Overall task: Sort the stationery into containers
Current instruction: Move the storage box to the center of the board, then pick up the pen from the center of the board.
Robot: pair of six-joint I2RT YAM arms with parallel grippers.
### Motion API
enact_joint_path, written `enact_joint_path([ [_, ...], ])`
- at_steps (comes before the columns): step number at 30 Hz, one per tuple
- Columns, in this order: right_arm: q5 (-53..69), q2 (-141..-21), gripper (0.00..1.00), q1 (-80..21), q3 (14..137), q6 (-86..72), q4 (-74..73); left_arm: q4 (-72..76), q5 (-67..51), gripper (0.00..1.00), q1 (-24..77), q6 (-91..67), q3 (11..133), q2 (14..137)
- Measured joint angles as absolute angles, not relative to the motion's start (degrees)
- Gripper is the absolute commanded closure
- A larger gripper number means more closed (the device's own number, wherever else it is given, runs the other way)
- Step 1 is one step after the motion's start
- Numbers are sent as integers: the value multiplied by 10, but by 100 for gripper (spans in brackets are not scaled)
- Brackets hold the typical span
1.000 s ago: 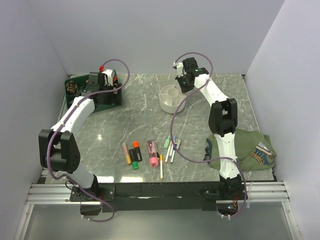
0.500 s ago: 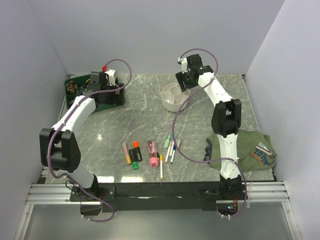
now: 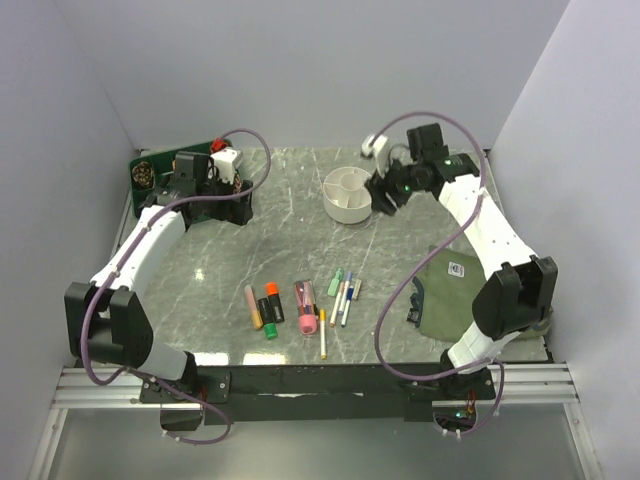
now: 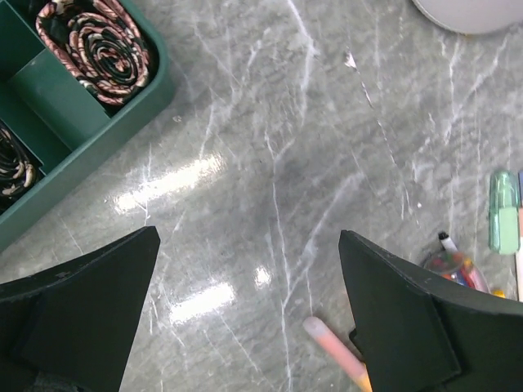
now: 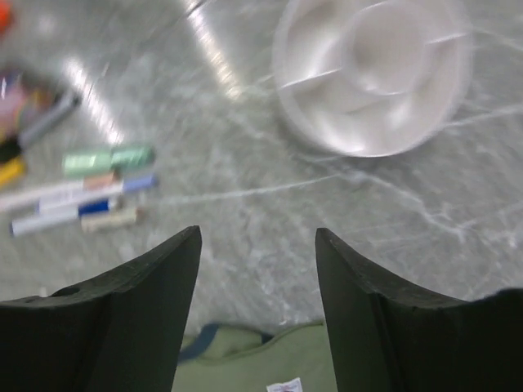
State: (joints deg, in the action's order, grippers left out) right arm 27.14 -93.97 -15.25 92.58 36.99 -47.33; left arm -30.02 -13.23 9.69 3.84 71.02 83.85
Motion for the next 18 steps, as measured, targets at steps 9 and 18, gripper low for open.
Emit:
enact_joint_path([
  [9,273,-933,42,-234,826,637,-584,-288,-156,0,98,47,678,815],
  [18,218,-868,48,-353,645,861,-582,-272,-170,1,98,17,632,780],
])
